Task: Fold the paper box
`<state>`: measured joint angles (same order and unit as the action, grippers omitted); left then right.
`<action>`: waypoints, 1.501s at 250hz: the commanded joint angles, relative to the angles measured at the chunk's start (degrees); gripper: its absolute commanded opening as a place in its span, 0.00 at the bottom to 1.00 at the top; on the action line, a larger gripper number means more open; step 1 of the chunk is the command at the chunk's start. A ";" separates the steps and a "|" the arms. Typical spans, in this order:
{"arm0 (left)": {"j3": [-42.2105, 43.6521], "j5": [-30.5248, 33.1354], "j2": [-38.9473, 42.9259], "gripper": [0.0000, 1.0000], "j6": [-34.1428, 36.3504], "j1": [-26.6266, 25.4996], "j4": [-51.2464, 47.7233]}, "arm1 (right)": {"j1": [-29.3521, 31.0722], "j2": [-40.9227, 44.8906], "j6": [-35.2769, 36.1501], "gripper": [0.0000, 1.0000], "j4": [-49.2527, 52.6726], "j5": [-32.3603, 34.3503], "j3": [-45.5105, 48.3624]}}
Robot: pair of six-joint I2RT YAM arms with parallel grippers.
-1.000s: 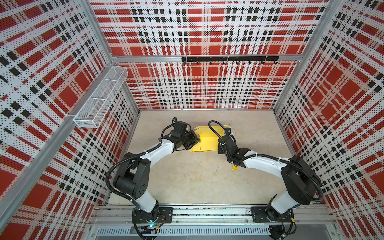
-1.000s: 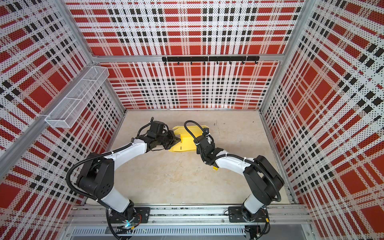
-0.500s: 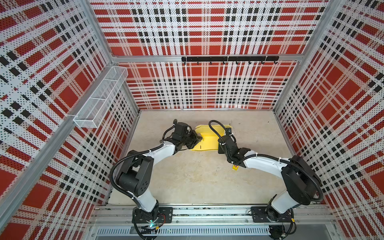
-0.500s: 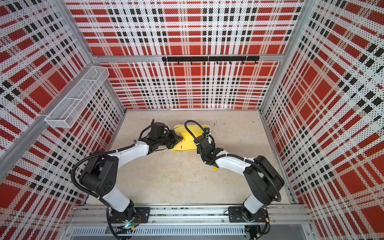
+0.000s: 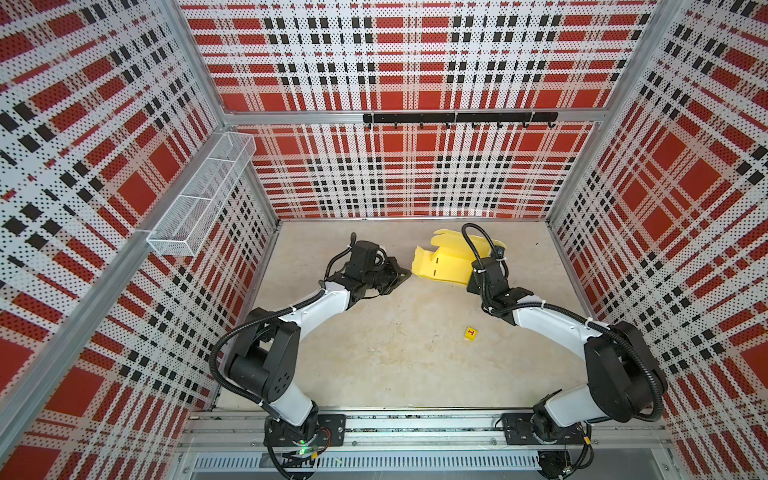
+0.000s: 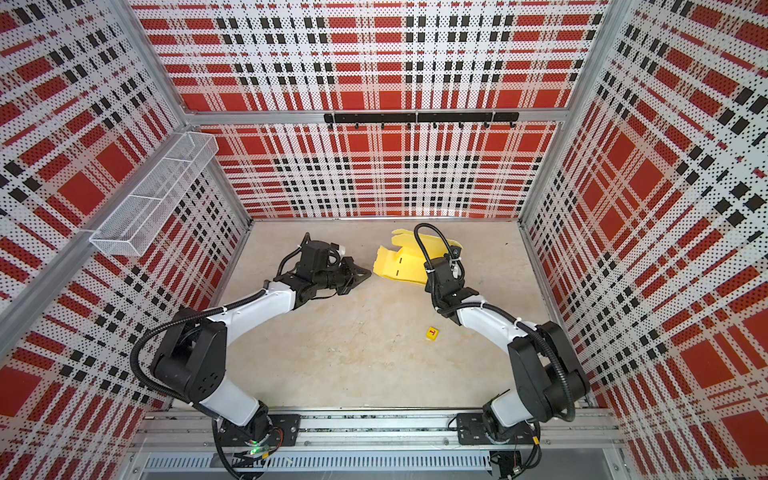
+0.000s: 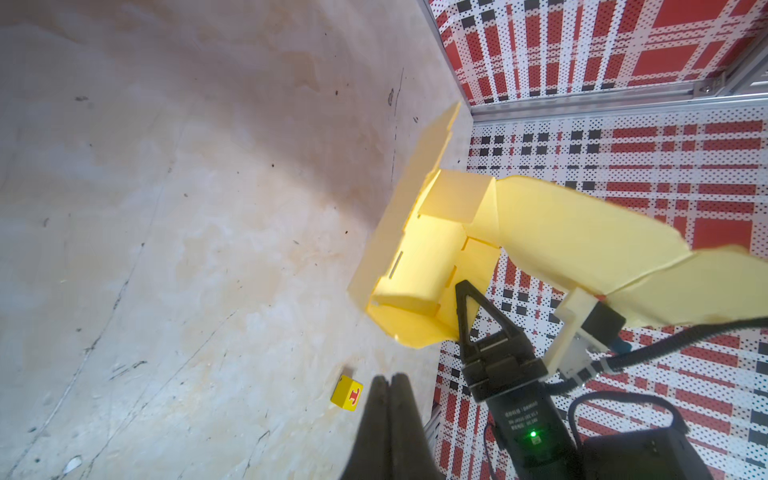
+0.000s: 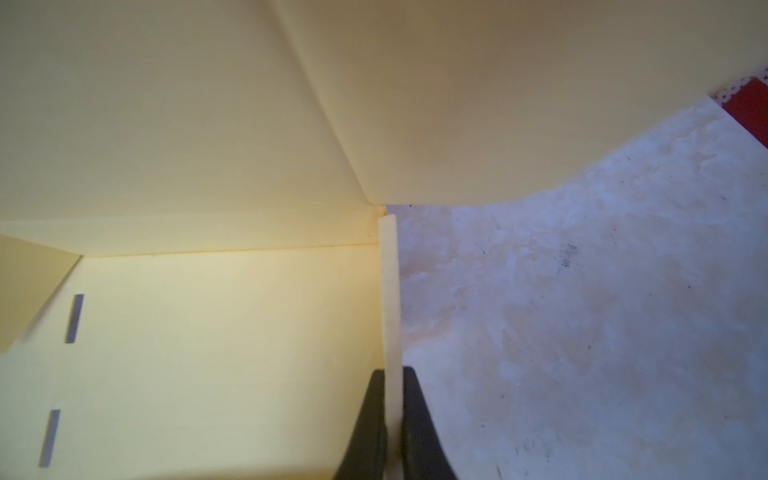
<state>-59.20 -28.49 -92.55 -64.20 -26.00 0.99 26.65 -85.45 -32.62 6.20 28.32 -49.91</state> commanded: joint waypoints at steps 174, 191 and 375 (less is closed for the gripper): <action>-1.97 2.62 -2.54 0.00 -2.09 -3.09 1.00 | 4.17 -1.58 -3.92 0.00 -1.60 -1.99 -4.32; -2.06 2.98 -2.68 0.00 -1.91 -3.08 0.33 | 4.75 -1.31 -3.74 0.00 -1.72 -1.55 -4.32; -3.42 3.33 -3.24 0.00 1.69 -4.05 -0.64 | 10.32 -4.02 -0.57 0.00 -5.98 -1.77 -4.94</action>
<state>-61.25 -25.43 -95.00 -63.72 -28.86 0.51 36.29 -88.90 -33.82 4.38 26.37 -53.28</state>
